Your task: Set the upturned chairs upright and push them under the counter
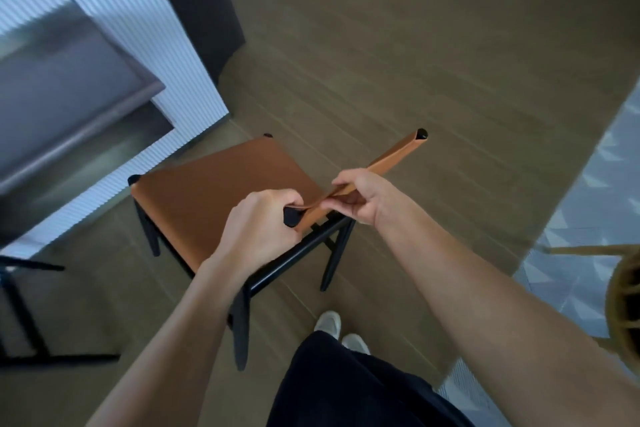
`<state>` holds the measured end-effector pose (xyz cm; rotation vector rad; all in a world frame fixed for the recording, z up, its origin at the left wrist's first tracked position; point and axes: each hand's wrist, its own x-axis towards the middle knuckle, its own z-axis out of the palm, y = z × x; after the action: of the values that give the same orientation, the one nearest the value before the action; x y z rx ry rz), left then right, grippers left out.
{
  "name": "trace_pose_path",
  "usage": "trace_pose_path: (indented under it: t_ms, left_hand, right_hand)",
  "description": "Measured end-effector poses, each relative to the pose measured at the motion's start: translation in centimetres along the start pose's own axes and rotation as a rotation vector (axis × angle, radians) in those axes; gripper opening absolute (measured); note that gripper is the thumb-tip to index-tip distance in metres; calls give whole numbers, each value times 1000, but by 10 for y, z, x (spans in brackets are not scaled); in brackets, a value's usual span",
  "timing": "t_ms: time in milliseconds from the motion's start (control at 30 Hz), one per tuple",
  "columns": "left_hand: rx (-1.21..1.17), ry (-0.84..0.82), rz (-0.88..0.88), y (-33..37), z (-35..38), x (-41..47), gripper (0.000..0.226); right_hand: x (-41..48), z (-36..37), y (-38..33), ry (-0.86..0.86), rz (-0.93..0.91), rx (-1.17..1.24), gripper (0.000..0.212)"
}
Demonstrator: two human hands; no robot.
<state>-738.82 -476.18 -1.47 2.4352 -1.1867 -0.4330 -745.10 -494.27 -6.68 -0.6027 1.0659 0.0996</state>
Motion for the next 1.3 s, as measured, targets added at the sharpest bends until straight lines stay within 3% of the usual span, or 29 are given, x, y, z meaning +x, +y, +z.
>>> trace_pose_path:
  t_ms: [167, 400, 633, 1133, 1300]
  left_hand:
    - [-34, 22, -52, -26, -12, -43, 17]
    - [-49, 41, -209, -70, -22, -93, 35]
    - [-84, 124, -240, -103, -25, -142, 26]
    - [-29, 95, -373, -168, -24, -233, 38]
    - [-55, 127, -452, -183, -8, -261, 26]
  right_hand:
    - [-2, 30, 18, -52, 3, -78, 20]
    - [-9, 78, 43, -124, -27, -212, 8]
    - [-18, 118, 77, -202, -15, -223, 18]
    - [-34, 156, 186, -216, -9, -192, 31]
    - [-40, 166, 221, -199, 36, -198, 32]
